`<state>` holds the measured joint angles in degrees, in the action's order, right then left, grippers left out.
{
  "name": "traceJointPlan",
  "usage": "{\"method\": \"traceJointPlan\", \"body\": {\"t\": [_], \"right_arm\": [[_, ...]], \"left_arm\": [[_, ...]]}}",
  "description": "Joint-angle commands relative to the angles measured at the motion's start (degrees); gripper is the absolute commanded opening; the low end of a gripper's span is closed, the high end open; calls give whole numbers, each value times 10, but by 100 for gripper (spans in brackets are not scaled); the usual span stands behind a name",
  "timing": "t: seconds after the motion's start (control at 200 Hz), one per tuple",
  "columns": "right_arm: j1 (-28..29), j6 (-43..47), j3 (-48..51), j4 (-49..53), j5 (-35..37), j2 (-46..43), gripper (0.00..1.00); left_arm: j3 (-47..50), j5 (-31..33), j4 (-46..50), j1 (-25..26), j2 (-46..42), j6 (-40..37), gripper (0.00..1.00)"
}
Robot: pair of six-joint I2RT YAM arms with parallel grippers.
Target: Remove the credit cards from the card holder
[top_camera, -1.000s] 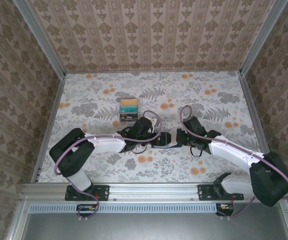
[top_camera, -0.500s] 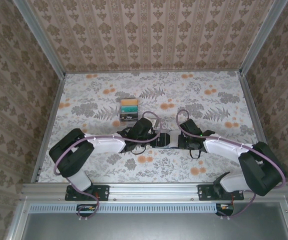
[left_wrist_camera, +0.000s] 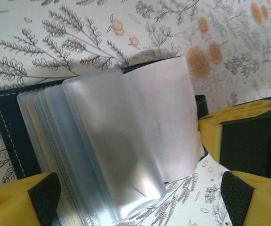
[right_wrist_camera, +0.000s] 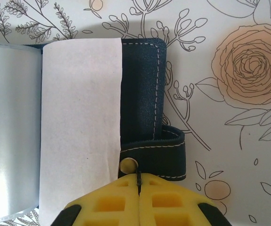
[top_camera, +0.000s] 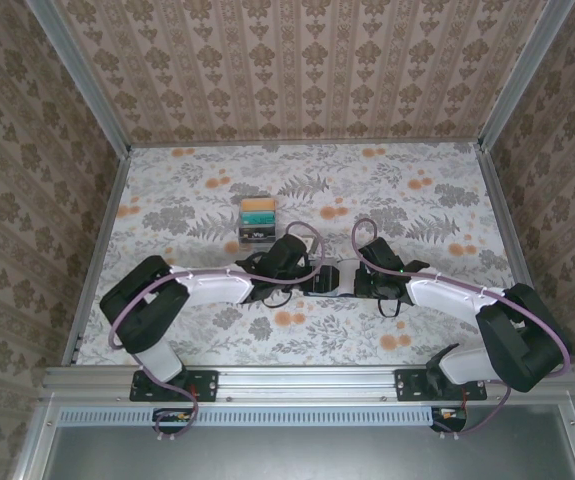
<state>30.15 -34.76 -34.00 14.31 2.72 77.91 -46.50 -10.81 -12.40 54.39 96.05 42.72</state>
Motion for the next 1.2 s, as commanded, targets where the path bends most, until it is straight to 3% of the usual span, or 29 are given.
{"method": "traceJointPlan", "body": {"t": [0.0,0.235,0.475,1.005,1.195], "right_arm": [[-1,-4,8,-2,-7,2,7],[0,-4,8,-2,-8,3,7],[-1,-4,8,-5,-9,6,7],[0,-7,9,-6,-8,14,5],[-1,-9,5,23,10,-24,17]], "left_arm": [[-16,-17,-9,1,20,-8,92],[-16,-31,-29,0,33,0,89],[-12,13,6,3,-9,-13,88],[-23,-24,-31,5,29,-10,86],[-21,-7,-7,5,4,-19,86]]}}
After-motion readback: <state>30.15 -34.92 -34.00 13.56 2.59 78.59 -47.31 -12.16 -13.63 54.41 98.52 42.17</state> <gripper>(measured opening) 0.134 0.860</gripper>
